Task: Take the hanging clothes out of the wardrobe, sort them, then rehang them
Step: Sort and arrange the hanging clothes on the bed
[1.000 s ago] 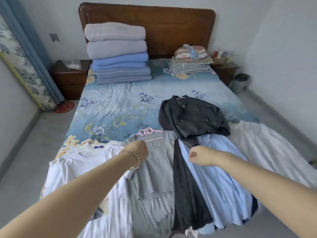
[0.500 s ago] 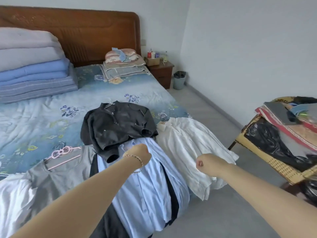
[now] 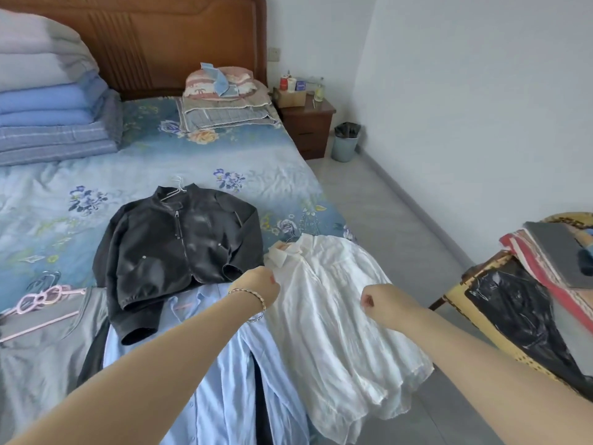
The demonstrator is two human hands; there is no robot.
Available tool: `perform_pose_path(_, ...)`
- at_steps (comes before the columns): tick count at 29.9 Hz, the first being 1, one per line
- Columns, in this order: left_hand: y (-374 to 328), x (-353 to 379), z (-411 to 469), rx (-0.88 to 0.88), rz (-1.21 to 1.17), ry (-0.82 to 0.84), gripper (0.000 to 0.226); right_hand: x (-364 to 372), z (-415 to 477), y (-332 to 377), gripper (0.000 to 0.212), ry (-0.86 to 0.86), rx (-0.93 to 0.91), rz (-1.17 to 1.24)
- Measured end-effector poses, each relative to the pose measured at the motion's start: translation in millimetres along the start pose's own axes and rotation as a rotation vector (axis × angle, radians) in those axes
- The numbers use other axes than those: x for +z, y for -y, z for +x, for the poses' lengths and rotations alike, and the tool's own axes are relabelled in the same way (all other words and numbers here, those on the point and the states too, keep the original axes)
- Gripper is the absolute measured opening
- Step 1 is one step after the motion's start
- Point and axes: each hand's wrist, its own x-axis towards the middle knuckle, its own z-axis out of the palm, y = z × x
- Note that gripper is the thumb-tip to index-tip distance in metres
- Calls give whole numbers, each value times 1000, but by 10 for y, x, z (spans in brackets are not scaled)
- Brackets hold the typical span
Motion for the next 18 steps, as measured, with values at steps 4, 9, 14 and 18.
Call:
perform_pose_path(4, -239, -7, 603, -57, -15, 0, 26, -228, 643, -239, 20, 9, -10, 4)
perform_pose_path(9, -372, 71, 1210, -139, -15, -44, 25, -315, 1462, -511, 19, 3, -37, -6)
perform_pose_path(14, -270, 441, 1841, -294, -109, -144, 23, -172, 2519, -723, 23, 45, -71, -42)
perform_pose_path(18, -128, 953, 2265, -487, -184, -190, 15, 155, 3480, -827, 23, 135, -65, -24)
